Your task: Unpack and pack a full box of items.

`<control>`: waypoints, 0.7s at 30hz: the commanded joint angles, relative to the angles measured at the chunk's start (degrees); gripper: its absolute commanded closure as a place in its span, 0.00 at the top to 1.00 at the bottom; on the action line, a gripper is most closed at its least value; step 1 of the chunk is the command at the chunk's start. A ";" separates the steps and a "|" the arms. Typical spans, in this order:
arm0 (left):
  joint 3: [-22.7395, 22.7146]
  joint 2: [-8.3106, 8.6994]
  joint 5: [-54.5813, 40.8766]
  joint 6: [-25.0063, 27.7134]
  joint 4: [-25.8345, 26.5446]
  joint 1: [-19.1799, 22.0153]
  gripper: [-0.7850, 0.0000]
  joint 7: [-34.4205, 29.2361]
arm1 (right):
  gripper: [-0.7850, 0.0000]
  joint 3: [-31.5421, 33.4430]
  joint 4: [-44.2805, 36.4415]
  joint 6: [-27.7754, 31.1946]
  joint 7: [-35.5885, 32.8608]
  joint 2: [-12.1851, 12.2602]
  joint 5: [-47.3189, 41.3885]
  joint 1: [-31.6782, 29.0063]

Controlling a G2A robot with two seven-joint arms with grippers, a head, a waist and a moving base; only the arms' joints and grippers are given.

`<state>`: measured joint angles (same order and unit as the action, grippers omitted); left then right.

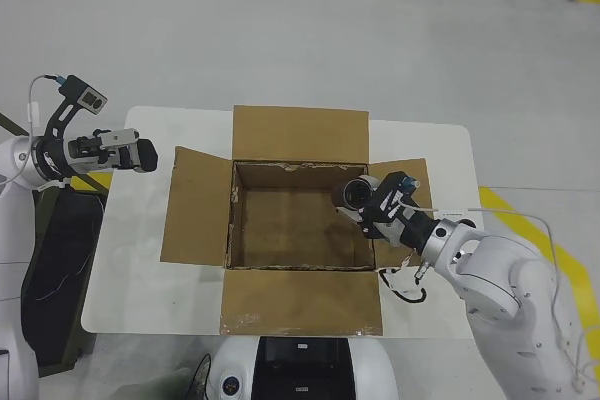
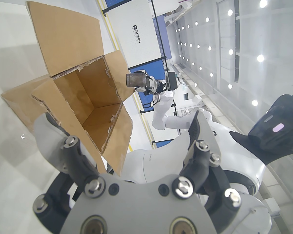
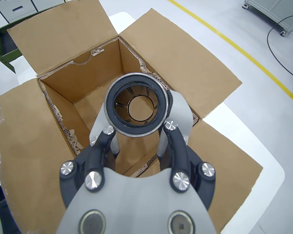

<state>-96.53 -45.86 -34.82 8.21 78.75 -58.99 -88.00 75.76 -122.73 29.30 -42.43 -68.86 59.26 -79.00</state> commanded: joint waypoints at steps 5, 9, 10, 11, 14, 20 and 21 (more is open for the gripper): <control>0.00 0.00 0.00 0.00 0.00 0.00 1.00 0.00 | 0.00 0.00 0.00 0.00 0.00 0.00 0.00 0.00; 0.00 0.00 0.00 0.00 0.00 0.00 1.00 0.00 | 0.00 0.00 0.00 0.00 0.00 0.00 0.00 0.00; 0.00 0.00 0.00 0.00 0.00 0.00 1.00 0.00 | 0.00 0.00 0.00 0.00 0.00 0.00 0.00 0.00; 0.00 0.00 0.00 0.00 0.00 0.00 1.00 0.00 | 0.00 0.00 0.00 0.00 0.00 0.00 0.00 0.00; 0.00 0.00 0.00 0.00 0.00 0.00 1.00 0.00 | 0.00 0.00 0.00 0.00 0.00 0.00 0.00 0.00; 0.00 0.00 0.00 0.00 0.00 0.00 1.00 0.00 | 0.00 1.54 0.06 -0.58 1.31 0.23 0.05 -1.00; 0.00 0.00 0.00 0.00 0.00 0.00 1.00 0.00 | 0.00 2.56 -0.19 -0.65 1.50 0.37 -0.45 -1.60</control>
<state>-96.53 -45.86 -34.82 8.21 78.75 -58.99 -88.00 77.09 -122.64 28.71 -41.16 -68.65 59.30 -79.92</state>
